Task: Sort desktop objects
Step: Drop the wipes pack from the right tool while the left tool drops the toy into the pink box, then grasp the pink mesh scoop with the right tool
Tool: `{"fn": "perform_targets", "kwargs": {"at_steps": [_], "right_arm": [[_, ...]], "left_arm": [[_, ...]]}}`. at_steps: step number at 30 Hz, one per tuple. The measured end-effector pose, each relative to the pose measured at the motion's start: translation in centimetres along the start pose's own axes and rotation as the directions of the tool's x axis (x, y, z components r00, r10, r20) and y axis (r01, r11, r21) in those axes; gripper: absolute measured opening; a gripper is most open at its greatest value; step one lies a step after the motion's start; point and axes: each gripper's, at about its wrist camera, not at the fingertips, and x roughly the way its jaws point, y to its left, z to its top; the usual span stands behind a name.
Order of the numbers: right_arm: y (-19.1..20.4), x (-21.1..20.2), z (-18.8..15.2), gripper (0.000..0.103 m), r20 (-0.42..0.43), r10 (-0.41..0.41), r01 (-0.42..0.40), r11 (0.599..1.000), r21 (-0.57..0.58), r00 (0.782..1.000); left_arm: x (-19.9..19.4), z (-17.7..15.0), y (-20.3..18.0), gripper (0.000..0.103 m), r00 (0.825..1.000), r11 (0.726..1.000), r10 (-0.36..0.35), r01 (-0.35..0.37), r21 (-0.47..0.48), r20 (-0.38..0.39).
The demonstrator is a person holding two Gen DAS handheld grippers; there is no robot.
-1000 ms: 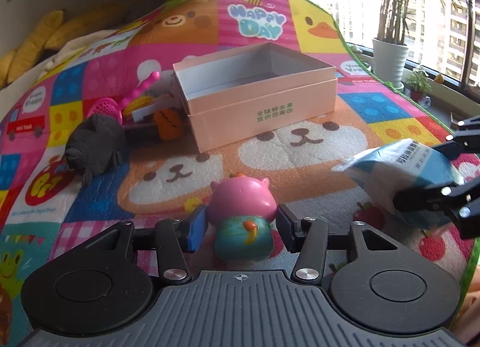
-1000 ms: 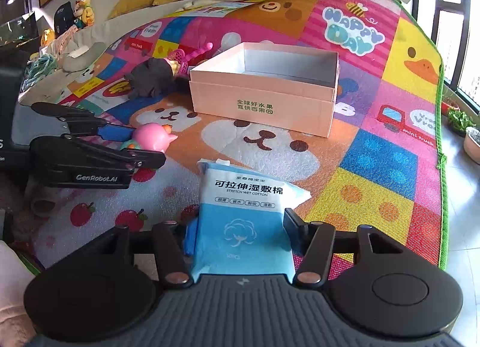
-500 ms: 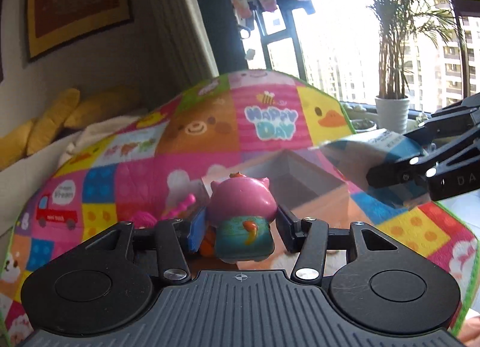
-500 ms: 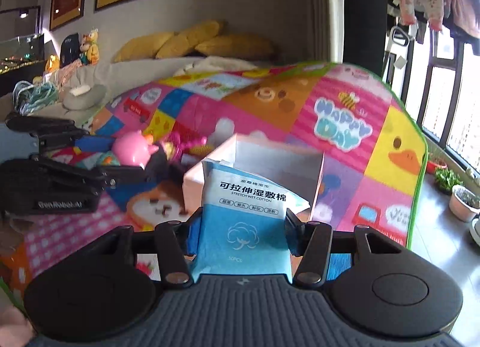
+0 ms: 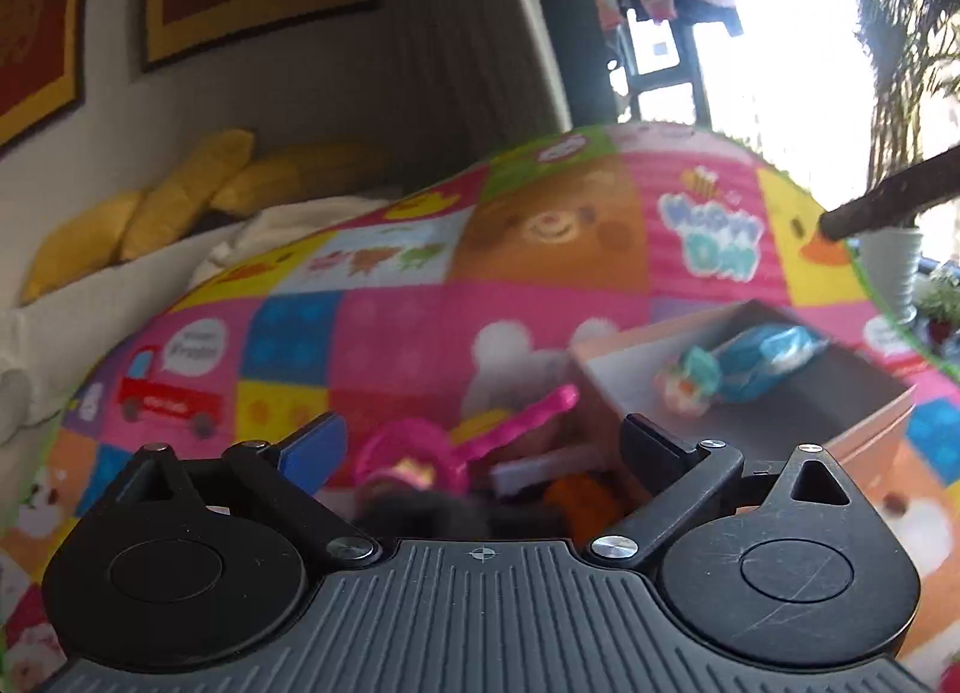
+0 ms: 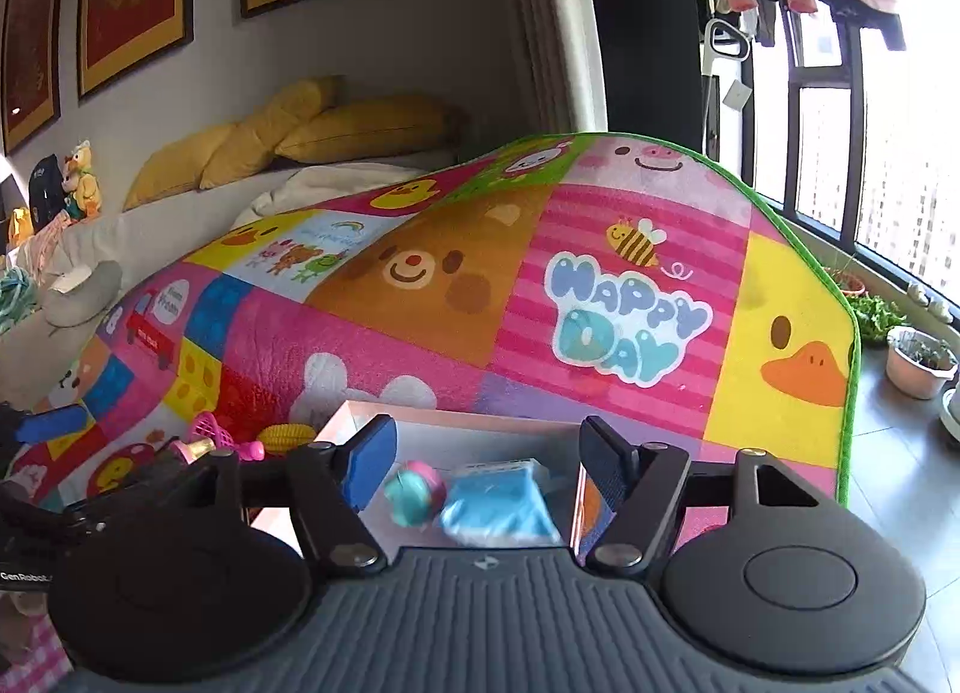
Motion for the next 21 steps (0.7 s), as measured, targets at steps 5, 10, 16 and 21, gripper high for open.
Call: {"fn": "perform_targets", "kwargs": {"at_steps": [5, 10, 16, 21], "right_arm": [[3.7, 1.9, -1.3, 0.068, -0.046, 0.067, -0.07, 0.995, -0.067, 0.997], [10.8, 5.7, -0.8, 0.066, -0.166, 0.179, -0.207, 0.963, -0.171, 0.97], [17.9, 12.4, 1.3, 0.061, -0.272, 0.204, -0.272, 0.93, -0.246, 0.941], [22.9, 18.2, 1.0, 0.054, -0.337, 0.195, -0.288, 0.923, -0.254, 0.921]], "left_arm": [[2.3, -3.8, 2.1, 0.1, 0.987, 0.999, 0.015, -0.022, -0.044, -0.161], [3.0, -4.9, 2.2, 0.1, 0.984, 0.995, 0.001, -0.019, -0.096, -0.177], [1.7, -6.2, 2.9, 0.102, 0.986, 0.99, -0.028, 0.005, -0.138, -0.166], [1.6, -6.7, 4.2, 0.102, 0.986, 0.974, -0.05, 0.014, -0.224, -0.159]]}}
